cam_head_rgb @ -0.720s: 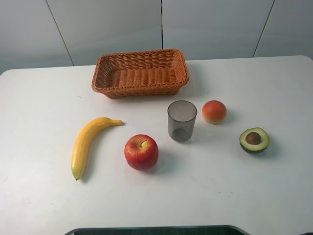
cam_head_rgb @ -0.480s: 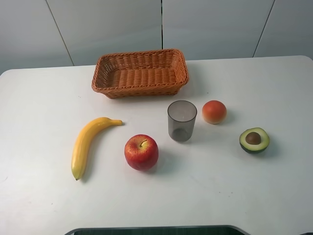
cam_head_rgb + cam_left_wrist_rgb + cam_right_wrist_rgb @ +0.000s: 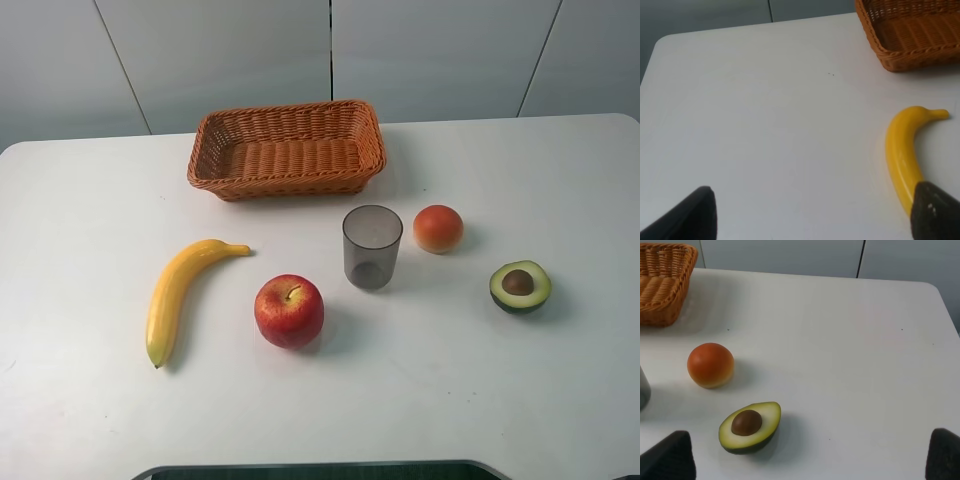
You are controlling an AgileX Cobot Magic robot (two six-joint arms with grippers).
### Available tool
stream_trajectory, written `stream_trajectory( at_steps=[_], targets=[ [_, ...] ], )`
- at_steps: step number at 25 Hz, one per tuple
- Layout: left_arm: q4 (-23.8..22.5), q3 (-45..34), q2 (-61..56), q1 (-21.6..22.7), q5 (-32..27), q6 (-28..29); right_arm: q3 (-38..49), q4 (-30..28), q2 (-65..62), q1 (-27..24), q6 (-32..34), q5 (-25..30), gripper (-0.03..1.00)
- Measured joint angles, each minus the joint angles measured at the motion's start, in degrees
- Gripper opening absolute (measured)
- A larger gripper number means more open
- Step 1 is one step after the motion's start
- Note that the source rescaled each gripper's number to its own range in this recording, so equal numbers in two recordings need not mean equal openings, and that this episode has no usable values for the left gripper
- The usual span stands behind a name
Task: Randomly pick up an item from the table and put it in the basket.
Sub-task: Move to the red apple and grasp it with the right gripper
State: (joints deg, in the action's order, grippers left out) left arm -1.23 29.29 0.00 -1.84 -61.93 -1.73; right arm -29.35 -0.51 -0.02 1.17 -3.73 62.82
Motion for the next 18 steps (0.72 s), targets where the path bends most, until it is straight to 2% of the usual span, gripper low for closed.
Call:
stream_trajectory(
  at_steps=[18],
  targets=[
    [0.00, 0.00, 0.00, 0.00, 0.00, 0.00, 0.00, 0.00, 0.00, 0.00, 0.00, 0.00, 1.00]
  ],
)
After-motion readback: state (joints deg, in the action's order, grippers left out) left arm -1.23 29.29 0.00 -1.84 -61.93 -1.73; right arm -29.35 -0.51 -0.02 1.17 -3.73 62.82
